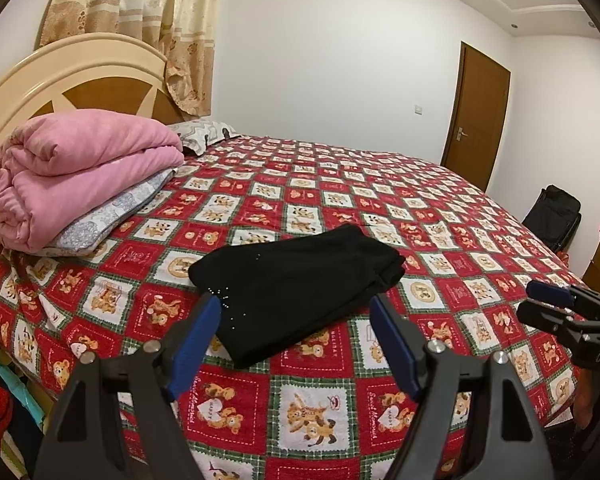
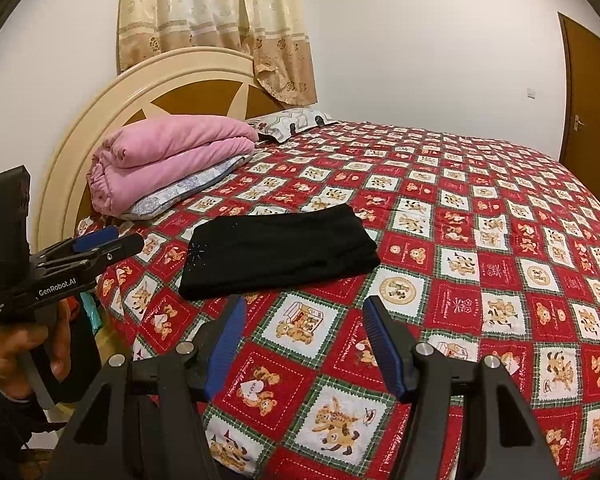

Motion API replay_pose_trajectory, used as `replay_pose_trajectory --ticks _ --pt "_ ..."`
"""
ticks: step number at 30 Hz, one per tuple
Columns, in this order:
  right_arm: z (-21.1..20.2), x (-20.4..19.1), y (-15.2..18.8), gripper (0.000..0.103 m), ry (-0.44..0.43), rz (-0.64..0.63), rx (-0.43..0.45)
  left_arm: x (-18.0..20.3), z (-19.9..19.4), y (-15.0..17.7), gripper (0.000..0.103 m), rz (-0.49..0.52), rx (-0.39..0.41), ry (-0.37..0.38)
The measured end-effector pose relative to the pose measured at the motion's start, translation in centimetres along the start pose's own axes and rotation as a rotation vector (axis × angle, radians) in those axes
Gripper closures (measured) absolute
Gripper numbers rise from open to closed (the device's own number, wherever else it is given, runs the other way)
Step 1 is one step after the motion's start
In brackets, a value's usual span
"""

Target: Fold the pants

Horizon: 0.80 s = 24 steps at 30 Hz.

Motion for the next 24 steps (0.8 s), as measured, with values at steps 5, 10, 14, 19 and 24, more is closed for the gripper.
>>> replay_pose_trajectory --ticks 5,10,14,19,24 --pt "-0.01 0.06 0.02 0.041 -0.001 0.01 0.006 -0.07 -0.01 0.0 0.023 0.005 -0.002 -0.001" --pt "-0.08 0.1 -0.01 0.04 -0.006 0.018 0.018 -0.16 0.0 0.03 0.022 0.005 0.0 -0.002" --pt "-0.23 0.18 -0.02 0.039 -0.009 0.019 0.019 -0.24 0.0 -0.01 0.013 0.007 0.0 -0.011" --pt "-0.29 0.1 0.14 0.039 -0.011 0.016 0.015 -0.25 -0.54 -0.46 0.001 0.021 0.03 -0.044" --pt "-0.07 -0.19 0.39 0.039 -0.016 0.007 0.007 -0.24 -0.55 -0.59 0.001 0.013 0.025 -0.044"
Point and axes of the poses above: each gripper's, at about its wrist camera, not at the fingertips, and z roughly the way its jaws point, x to its right, y to its underside, the point moved 2 cm from there along z, roughly the way its jaws point, and after that the axes turned 5 degrees about y, right-handed, at the moved point
